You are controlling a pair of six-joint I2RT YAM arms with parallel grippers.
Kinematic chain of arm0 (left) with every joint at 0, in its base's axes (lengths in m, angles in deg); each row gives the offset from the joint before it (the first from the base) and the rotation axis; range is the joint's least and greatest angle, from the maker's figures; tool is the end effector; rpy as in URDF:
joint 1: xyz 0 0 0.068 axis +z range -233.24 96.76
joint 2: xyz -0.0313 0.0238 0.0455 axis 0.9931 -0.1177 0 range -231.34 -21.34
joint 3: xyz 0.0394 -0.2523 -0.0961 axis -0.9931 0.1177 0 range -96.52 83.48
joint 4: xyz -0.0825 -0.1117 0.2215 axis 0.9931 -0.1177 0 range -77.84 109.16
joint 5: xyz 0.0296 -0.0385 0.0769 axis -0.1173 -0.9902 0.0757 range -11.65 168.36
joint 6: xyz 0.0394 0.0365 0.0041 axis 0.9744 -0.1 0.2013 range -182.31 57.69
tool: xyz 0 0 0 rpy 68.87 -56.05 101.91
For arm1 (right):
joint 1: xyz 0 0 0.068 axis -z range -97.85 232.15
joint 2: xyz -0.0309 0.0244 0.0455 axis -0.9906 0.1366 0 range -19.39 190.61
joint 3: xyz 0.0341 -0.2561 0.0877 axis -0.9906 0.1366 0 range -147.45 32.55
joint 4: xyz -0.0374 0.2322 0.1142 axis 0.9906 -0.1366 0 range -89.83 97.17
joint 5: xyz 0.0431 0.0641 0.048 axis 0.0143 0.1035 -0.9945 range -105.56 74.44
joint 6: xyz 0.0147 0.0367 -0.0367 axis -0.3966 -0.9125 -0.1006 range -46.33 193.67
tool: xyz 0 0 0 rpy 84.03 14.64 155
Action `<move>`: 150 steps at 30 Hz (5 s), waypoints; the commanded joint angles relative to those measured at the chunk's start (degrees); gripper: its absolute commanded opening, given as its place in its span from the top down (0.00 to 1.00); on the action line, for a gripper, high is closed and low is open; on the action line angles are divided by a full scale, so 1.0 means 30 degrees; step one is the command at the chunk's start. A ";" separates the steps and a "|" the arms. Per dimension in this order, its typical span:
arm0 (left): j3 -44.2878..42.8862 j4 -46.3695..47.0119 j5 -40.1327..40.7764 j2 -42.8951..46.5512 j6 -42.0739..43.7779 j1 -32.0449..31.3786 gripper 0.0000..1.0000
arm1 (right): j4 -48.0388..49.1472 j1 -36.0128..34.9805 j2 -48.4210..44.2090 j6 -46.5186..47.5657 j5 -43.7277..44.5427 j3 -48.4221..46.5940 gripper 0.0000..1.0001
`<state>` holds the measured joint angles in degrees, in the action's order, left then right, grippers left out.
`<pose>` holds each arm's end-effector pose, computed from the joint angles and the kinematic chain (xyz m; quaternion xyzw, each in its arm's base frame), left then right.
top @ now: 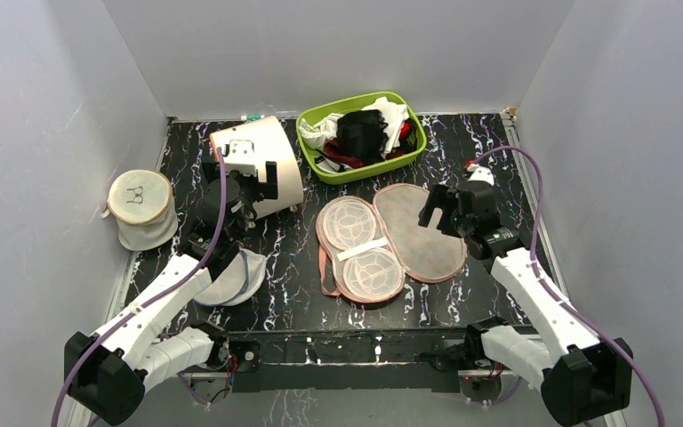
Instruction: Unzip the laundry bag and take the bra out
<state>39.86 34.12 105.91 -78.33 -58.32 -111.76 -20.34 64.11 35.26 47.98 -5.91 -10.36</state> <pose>0.2133 -0.0973 0.3395 0.0256 0.6979 0.0144 0.7156 0.1957 0.0575 0.2687 0.0960 0.8959 0.0886 0.4246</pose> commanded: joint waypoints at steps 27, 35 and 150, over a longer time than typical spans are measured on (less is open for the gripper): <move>-0.0857 0.0198 -0.0775 0.1263 -0.0678 -0.0017 0.02 | 1.0036 1.3492 0.7770 0.0247 -1.1615 0.4160 0.38; -0.0870 0.0201 -0.0768 0.1218 -0.0656 0.0000 0.02 | 1.0926 1.3488 0.9174 0.0492 -1.4800 0.4966 0.42; -0.1020 0.0192 -0.1018 -0.0764 0.0504 0.0287 0.02 | 0.6585 0.4521 0.3877 0.1253 -0.8066 -0.2392 0.16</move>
<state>39.10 33.64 103.02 -79.94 -58.43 -111.73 2.06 67.47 49.23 47.04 -22.67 -10.95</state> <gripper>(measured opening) 0.983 0.816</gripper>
